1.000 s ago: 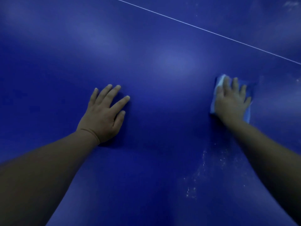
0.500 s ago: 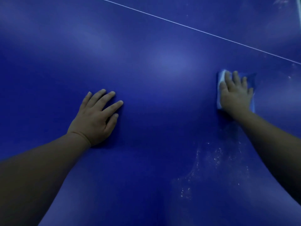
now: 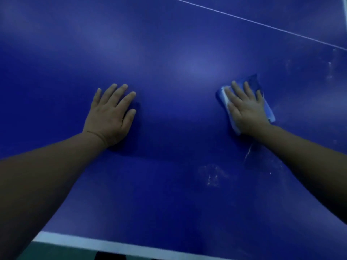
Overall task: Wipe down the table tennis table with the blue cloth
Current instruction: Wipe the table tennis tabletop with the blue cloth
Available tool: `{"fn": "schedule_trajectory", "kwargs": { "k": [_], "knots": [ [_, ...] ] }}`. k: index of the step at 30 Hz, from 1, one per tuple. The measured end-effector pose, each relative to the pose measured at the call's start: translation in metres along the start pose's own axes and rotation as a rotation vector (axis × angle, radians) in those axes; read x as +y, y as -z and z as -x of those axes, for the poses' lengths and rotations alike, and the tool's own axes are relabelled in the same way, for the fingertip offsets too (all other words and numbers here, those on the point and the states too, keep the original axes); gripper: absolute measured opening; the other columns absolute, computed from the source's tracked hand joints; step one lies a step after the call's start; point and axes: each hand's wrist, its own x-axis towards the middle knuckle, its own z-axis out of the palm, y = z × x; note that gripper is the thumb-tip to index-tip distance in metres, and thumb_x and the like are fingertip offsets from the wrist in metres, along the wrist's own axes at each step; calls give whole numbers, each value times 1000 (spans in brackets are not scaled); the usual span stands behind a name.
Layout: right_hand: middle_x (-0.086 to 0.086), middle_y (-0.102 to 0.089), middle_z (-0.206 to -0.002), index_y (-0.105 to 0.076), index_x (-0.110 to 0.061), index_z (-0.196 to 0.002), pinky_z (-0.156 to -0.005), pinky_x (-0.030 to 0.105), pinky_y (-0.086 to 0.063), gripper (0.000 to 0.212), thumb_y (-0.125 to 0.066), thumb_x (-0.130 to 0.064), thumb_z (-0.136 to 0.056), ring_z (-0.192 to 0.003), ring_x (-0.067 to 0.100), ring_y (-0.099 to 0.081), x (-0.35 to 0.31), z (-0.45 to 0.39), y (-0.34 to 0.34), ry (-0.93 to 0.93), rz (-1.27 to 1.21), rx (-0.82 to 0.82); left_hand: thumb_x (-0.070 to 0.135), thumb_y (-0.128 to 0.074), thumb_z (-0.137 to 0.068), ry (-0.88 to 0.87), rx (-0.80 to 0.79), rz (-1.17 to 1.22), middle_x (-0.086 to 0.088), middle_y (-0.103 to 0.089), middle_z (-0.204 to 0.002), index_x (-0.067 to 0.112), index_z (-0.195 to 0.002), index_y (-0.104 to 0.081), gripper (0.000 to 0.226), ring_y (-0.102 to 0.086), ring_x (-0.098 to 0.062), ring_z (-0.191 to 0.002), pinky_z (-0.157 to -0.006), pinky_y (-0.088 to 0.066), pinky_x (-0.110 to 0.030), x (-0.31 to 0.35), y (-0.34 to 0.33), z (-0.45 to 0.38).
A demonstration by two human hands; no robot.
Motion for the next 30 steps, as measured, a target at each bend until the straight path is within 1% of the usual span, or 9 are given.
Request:
{"fn": "schedule_trajectory", "kwargs": {
  "k": [3, 5, 7, 12, 15, 21, 23, 27, 30],
  "knots": [
    [9, -35, -159, -42, -21, -150, -110, 72, -16, 58, -34, -36, -94, -144, 47, -29, -46, 61, -17, 473, 58, -22, 44, -28, -97, -9, 22, 54, -13, -35, -157, 10, -147, -44, 62, -25, -32, -147, -121, -11, -55, 1, 6, 56],
    [-1, -23, -165, -33, -31, -153, -118, 65, -5, 52, -32, -39, -102, -152, 38, -15, -64, 114, -29, 772, 69, -116, 41, -31, -97, 23, 32, 74, -14, -38, -155, 7, -144, -48, 60, -28, -33, -146, -120, -15, -57, 0, 4, 95],
    [-4, -19, -165, -28, -34, -155, -119, 62, -5, 51, -24, -49, -106, -153, 34, -11, -57, 117, -20, 840, 75, -180, 40, -31, -97, 66, 37, 73, -15, -40, -154, 6, -141, -51, 60, -30, -34, -145, -118, -17, -58, -3, 2, 135],
    [7, -5, -168, -10, -45, -156, -119, 57, -6, 60, -12, -62, -99, -153, 35, -5, -42, 24, 0, 141, -3, -104, 40, -30, -97, 158, 19, 42, -16, -39, -154, 4, -140, -53, 60, -28, -35, -145, -118, -16, -60, -11, -10, 188],
    [13, 1, -167, -9, -37, -158, -118, 65, -5, 65, -31, -49, -98, -150, 43, -1, -86, 15, -7, -74, 33, -102, 40, -30, -96, 197, 36, 34, -16, -33, -157, 7, -142, -50, 61, -21, -35, -148, -120, -8, -57, -9, -19, 193],
    [2, -21, -165, -31, -34, -154, -120, 62, -5, 50, -26, -48, -106, -152, 38, -14, -125, 124, -22, 890, 62, -242, 41, -30, -97, 195, 58, 68, -13, -30, -159, 10, -145, -46, 60, -18, -32, -150, -121, -6, -55, -17, -25, 194],
    [8, -25, -163, -32, -30, -154, -118, 62, -12, 54, -23, -51, -105, -149, 40, -21, -97, 91, -14, 783, 112, -200, 40, -31, -97, 184, 64, 66, -14, -32, -158, 9, -145, -47, 60, -19, -32, -149, -122, -6, -54, -17, -26, 194],
    [7, 2, -168, -10, -34, -159, -120, 60, 0, 67, -3, -58, -97, -153, 34, 5, -53, 16, 4, 114, 100, -150, 38, -31, -96, 160, 76, 58, -15, -34, -157, 8, -144, -49, 58, -21, -33, -148, -122, -7, -53, -18, -25, 195],
    [4, 0, -168, -13, -33, -159, -119, 59, 2, 66, -2, -56, -98, -154, 34, 3, -70, 38, -1, 72, 74, -126, 38, -32, -96, 140, 63, 60, -16, -35, -156, 8, -143, -49, 58, -22, -34, -148, -122, -8, -54, -18, -25, 194]
  ]
}}
